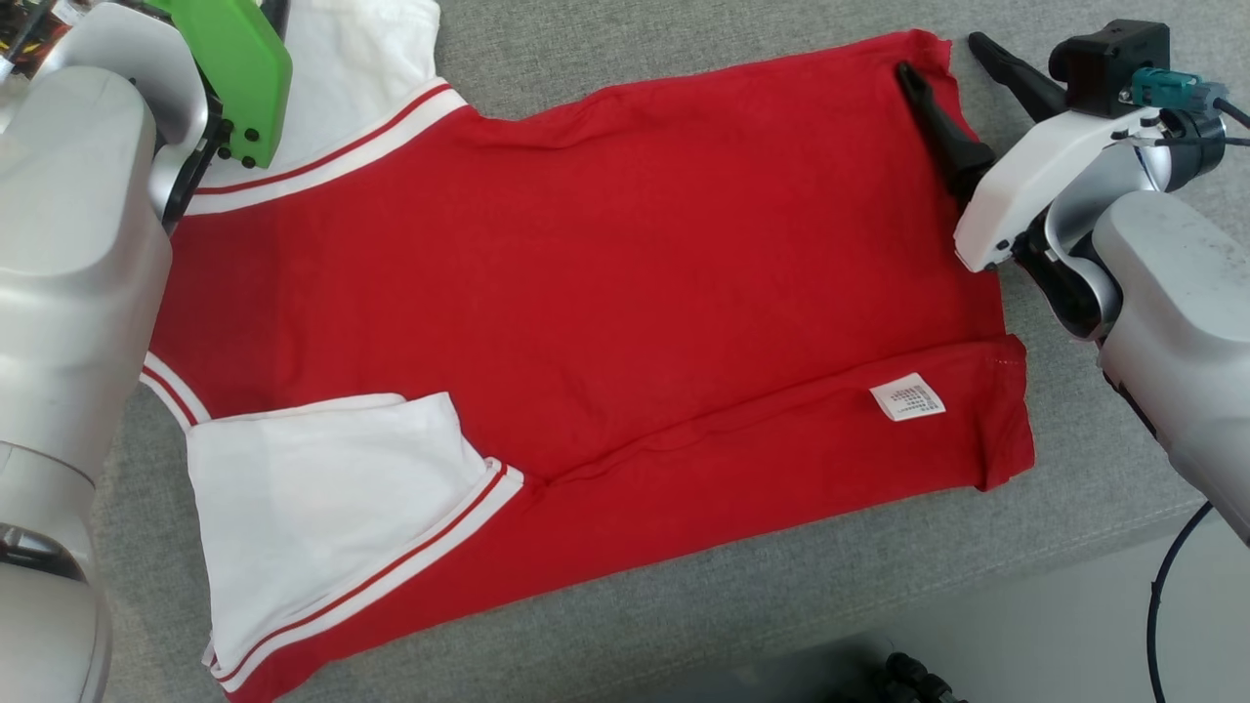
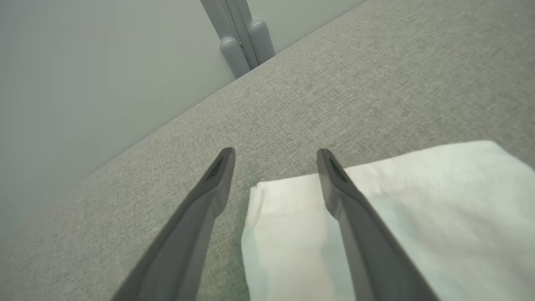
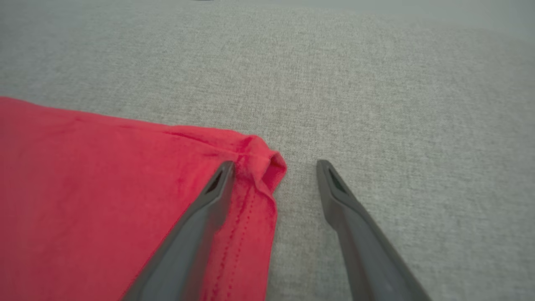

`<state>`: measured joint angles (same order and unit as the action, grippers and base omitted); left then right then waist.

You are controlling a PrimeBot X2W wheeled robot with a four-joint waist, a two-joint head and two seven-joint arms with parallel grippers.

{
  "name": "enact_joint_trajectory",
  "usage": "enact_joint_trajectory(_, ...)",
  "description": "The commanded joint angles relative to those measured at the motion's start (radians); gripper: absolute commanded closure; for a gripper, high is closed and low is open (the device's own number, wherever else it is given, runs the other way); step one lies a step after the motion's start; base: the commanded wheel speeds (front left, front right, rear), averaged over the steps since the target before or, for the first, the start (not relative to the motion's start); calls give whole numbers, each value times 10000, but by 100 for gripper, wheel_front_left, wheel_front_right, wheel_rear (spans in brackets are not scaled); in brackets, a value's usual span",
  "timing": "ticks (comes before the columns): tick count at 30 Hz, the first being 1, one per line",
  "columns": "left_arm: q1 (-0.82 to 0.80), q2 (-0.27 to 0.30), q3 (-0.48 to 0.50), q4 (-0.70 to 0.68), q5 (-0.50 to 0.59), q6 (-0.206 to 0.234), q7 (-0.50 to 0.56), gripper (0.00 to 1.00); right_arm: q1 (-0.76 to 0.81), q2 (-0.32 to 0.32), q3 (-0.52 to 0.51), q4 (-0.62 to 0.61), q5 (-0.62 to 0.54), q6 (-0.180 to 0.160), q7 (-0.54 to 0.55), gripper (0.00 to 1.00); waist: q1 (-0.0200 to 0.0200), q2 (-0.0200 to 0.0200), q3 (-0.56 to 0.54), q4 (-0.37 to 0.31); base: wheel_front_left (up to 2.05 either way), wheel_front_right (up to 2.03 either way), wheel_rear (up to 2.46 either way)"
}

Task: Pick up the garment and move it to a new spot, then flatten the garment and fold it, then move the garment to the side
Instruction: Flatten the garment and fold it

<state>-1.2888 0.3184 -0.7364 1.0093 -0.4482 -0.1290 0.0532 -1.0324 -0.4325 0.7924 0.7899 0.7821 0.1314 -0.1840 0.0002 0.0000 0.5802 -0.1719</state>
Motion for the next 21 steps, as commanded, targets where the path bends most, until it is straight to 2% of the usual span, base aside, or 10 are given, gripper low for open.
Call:
enact_joint_trajectory(1, -39, 46, -25, 44, -192, -13, 61, 0, -56, 6, 133, 95, 96, -15, -34, 0, -2, 0, -13, 8, 0, 0, 0)
enact_joint_trajectory(7, 134, 10, -110, 218, -748, -13, 449, 0, -235, -35, 571, 330, 478, -17, 9, 0, -2, 0, -5, 48, 0, 0, 0)
enact_joint_trajectory(8, 169, -9, -160, 234, -808, -13, 529, 0, -278, -39, 635, 355, 521, -17, 43, 26, -2, 0, 7, 55, 0, 0, 0)
enact_joint_trajectory(9, 202, -43, -192, 245, -892, -13, 605, 36, -325, -46, 707, 390, 610, -17, 78, 60, -2, 0, 25, 66, 0, 0, 0)
enact_joint_trajectory(10, 217, -55, -200, 253, -942, -13, 609, 61, -351, -55, 760, 420, 670, -17, 106, 85, -2, 0, 38, 78, 0, 0, 0)
enact_joint_trajectory(11, 218, -61, -228, 270, -981, -13, 614, 100, -377, -73, 833, 459, 738, -17, 122, 100, -2, 0, 50, 97, 0, 0, 0)
enact_joint_trajectory(15, 172, -101, -324, 313, -1145, -14, 531, 100, -544, -124, 1038, 574, 965, -18, -2, 100, -2, 0, 5, 188, 0, 0, 0)
enact_joint_trajectory(21, -73, -208, -126, 212, -1388, 2, -384, 100, -849, -271, 965, 807, 934, -18, -598, 100, -2, 0, -331, 377, 0, 0, 0)
